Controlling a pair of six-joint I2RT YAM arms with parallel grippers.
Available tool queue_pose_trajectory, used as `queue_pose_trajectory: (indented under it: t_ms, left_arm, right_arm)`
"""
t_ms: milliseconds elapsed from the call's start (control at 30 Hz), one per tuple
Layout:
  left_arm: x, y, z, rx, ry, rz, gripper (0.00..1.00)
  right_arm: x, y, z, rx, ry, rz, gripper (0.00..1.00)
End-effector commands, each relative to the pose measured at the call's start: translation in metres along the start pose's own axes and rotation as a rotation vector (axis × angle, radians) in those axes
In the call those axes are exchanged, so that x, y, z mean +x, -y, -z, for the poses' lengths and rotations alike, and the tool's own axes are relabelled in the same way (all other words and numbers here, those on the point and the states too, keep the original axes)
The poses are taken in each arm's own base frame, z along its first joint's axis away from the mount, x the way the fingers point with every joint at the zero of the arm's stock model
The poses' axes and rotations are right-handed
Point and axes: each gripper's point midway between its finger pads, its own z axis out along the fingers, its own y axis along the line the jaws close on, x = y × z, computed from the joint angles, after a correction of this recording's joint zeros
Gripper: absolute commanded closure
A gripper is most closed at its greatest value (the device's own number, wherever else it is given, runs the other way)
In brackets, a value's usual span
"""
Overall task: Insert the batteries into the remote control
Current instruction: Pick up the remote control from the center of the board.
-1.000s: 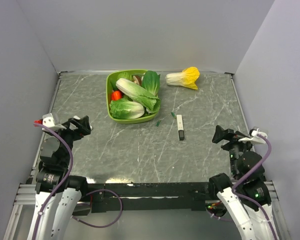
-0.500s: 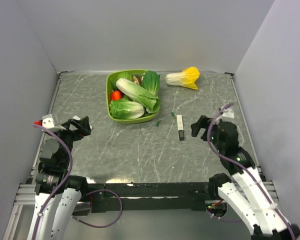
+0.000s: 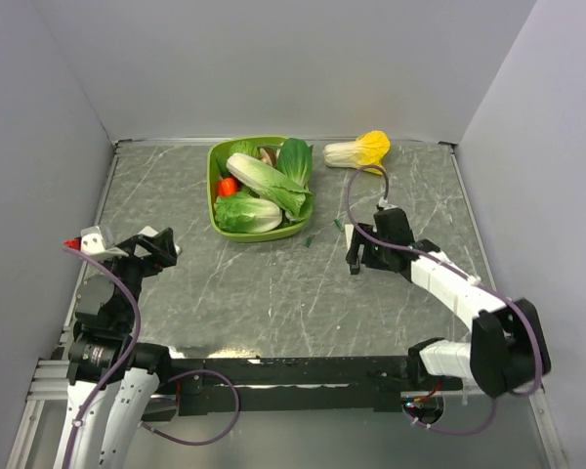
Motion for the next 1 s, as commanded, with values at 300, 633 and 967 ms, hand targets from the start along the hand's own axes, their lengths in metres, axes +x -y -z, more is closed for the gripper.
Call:
queue_pose_trajectory:
  t_ms: [300,633,967]
  left_arm:
    - [-0.008,0.007,0.002,0.038,0.03,-0.01,0.03]
    - [0.011,0.032,-0.003,0.172,-0.055,-0.005,0.03]
    - [0.042,0.108,0.009,0.539,-0.301,0.251,0.03]
  right_arm:
    - [-0.026,-0.005,-0.054,0.068,-0.002,0.034,0.34]
    - [-0.008,0.001,-0.056,0.056,-0.023,0.042,0.63]
    - [-0.012,-0.031,0.013,-0.219,0.187,-0.018,0.81]
